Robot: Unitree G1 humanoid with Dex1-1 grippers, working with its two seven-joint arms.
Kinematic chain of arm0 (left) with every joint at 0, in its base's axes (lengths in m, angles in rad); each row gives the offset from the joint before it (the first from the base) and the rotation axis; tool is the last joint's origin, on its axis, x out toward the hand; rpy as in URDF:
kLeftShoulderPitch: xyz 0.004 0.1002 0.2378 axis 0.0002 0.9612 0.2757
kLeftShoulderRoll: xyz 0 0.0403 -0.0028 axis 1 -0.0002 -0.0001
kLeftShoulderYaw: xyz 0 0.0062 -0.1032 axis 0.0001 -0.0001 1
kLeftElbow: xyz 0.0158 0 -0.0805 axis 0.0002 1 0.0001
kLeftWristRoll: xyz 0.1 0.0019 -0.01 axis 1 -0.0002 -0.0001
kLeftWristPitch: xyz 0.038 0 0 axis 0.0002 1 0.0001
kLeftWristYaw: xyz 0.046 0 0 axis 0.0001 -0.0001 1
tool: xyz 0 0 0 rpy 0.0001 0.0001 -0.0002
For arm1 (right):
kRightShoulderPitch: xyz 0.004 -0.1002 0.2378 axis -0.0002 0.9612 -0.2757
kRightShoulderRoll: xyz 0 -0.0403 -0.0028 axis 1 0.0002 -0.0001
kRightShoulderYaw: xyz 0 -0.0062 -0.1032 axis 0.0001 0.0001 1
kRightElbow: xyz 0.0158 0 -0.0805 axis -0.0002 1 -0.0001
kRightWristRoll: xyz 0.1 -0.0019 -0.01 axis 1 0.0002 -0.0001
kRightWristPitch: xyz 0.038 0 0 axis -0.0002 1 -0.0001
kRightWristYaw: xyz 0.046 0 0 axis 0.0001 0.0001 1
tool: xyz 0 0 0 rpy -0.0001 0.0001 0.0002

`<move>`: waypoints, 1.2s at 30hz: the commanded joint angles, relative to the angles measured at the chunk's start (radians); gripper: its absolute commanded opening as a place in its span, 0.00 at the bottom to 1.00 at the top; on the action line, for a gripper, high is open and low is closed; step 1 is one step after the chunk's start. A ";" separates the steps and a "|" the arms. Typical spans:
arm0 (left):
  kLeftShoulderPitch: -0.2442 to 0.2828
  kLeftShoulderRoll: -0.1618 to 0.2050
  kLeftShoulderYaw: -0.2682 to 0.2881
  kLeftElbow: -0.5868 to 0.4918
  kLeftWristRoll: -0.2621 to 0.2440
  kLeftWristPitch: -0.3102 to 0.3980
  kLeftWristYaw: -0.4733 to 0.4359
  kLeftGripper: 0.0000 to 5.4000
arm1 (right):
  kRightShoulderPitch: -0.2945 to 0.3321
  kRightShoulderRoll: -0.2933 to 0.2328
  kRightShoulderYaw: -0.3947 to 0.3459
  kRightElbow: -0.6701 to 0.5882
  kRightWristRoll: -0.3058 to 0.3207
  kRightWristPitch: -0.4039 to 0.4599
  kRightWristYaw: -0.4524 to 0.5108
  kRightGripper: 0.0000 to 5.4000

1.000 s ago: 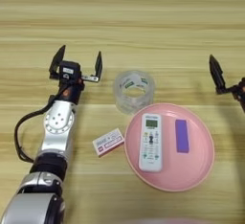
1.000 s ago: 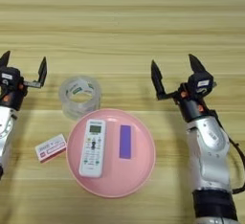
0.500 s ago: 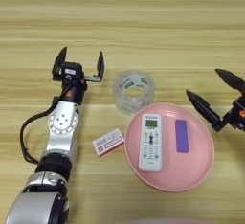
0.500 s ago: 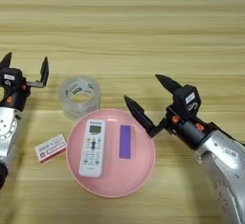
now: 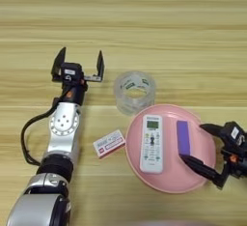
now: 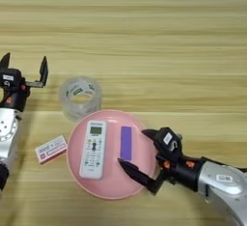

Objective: Move the objects on the table

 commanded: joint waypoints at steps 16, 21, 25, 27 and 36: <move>-0.025 -0.003 0.003 0.021 -0.014 -0.005 0.001 1.00 | -0.127 0.065 0.122 0.110 -0.117 0.070 -0.055 0.83; -0.027 -0.005 0.002 0.024 -0.015 -0.007 -0.002 1.00 | -0.135 0.072 0.123 0.113 -0.123 0.070 -0.049 0.72; -0.027 -0.006 0.002 0.026 -0.016 -0.009 -0.004 1.00 | -0.140 0.074 0.122 0.113 -0.126 0.070 -0.045 0.61; -0.026 -0.007 0.001 0.024 -0.016 -0.009 -0.005 1.00 | -0.141 0.073 0.120 0.109 -0.126 0.071 -0.042 0.58; -0.025 -0.011 0.000 0.021 -0.016 -0.011 -0.003 1.00 | -0.144 0.069 0.111 0.105 -0.112 0.080 -0.031 0.37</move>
